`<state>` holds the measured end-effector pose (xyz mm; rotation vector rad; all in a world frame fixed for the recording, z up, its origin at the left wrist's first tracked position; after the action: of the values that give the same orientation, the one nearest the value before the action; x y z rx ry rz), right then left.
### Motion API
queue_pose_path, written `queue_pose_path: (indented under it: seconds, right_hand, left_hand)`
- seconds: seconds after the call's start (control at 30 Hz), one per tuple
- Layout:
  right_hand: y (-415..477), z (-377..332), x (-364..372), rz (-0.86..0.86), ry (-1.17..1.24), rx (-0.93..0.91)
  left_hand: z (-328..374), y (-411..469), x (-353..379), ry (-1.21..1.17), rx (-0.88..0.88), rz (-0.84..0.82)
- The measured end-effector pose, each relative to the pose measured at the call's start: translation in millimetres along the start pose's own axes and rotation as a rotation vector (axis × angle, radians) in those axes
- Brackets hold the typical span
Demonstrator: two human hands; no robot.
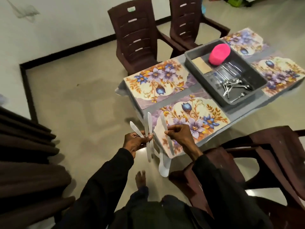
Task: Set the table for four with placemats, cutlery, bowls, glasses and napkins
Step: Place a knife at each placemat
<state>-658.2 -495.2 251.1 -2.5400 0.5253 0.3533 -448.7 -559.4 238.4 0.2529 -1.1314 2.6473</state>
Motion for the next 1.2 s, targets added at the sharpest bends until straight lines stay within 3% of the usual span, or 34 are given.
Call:
queue_pose_path:
  seconds: [0.23,0.53,0.9,1.2]
  right_hand:
    - [45,6,-26,0.162,0.058,0.084]
    - [88,37,-80,0.269,0.068,0.173]
    - [155,86,-155,0.344,-0.222,0.228]
    - [190,116,-153,0.323,-0.375,0.246]
  left_hand:
    - [37,58,40,0.084,-0.06,-0.103]
    - [42,98,94,0.096,-0.134,-0.111]
    - [29,146,131,0.114,-0.151,-0.063]
    - [30,156,125,0.102,-0.161,0.021]
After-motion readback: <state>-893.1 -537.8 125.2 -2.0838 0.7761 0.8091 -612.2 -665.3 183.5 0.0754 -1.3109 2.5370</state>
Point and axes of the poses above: each hand's wrist, its own y-axis towards the middle knuckle, its own x-axis out of the palm, z = x × y, the point moved 6 cm from there along y, towards the middle knuckle, and after that the axes turned 8 degrees about -y, right-handed, at the moved point
